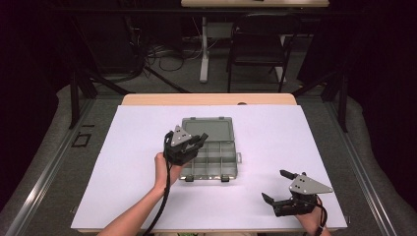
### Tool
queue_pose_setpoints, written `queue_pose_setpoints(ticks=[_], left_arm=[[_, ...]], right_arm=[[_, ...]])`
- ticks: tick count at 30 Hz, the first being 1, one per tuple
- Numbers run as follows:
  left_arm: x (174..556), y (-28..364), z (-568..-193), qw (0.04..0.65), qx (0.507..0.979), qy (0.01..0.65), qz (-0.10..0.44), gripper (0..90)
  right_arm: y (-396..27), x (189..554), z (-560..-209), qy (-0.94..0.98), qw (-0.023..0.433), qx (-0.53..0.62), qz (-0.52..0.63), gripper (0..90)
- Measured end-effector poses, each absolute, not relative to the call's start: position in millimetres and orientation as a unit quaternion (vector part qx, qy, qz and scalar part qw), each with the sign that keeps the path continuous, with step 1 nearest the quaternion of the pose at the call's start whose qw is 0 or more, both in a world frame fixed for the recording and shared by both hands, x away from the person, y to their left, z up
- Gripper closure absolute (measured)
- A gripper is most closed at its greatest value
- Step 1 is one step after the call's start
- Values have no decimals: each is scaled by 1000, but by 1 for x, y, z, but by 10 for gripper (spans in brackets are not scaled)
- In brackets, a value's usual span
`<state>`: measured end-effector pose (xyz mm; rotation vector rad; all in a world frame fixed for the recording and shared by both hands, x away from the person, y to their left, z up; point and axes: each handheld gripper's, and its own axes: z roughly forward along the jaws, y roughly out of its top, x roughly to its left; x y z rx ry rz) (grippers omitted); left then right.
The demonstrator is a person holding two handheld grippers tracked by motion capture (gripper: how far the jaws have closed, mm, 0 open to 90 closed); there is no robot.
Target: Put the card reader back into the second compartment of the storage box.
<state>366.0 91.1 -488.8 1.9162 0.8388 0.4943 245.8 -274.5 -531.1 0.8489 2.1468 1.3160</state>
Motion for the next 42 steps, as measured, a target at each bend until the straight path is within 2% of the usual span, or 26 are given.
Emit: queue_pose_setpoints(ticks=[22,23,25,38,42], left_arm=[[374,91,-502,458,786,366,197,735],[374,91,-503,460,783,368,198,807],[374,89,-504,456,786,367,197,815],[374,93,-508,446,791,369,198,789],[374,95,-506,447,792,368,193,748]], right_arm=[[-275,245,-530,785,241,309,480,25],[-274,244,-530,784,242,309,481,25],[-275,243,-529,783,244,309,481,26],[-275,244,-529,784,243,309,481,26],[-275,244,-529,784,243,308,481,27]])
